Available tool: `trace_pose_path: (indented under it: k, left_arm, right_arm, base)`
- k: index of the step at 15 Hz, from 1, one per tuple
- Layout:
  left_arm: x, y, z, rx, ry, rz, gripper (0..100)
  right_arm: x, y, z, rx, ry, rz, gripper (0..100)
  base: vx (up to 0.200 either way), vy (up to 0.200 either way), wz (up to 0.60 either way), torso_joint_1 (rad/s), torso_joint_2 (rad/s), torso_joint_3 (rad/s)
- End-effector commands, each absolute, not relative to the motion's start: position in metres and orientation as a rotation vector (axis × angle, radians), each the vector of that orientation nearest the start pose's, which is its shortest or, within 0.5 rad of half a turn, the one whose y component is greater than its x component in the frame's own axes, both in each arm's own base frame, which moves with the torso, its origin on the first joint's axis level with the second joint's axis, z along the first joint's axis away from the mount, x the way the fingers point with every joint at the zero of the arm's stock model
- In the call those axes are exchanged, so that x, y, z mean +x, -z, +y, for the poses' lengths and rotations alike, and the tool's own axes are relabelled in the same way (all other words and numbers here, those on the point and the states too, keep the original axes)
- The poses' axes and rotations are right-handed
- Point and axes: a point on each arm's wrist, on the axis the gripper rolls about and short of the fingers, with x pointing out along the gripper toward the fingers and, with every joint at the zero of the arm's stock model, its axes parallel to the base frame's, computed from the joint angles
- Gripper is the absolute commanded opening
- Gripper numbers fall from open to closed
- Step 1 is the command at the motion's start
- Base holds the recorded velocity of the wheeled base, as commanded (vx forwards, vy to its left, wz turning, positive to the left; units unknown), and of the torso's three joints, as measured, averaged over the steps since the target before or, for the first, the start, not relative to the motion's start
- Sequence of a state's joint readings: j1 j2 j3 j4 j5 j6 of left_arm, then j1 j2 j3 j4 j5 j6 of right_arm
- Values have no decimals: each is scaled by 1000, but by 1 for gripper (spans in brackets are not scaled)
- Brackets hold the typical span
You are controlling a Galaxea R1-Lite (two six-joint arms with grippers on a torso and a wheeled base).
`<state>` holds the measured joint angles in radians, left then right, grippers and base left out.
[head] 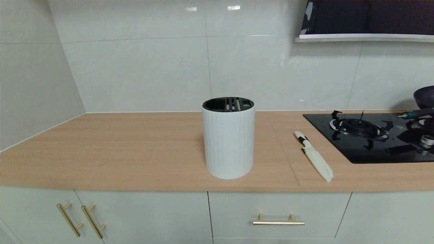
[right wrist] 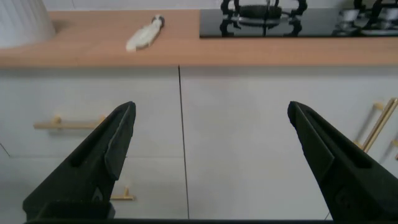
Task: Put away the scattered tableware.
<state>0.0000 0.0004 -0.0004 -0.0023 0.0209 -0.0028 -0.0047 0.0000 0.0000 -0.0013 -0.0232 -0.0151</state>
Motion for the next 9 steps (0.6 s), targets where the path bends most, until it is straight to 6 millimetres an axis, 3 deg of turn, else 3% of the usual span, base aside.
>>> trace_pose_path:
  k: [1,9]
  left_arm:
    - [-23,-76,0,-3,-21,-3,100]
    - [-23,-76,0,-3,-21,-3,100]
  right_arm:
    - [-23,-76,0,-15,28,0,100]
    - [-23,-76,0,-15,29,0,100]
  base:
    - [0,0,0,217,-486,-290]
    - [0,0,0,234,-520,-286]
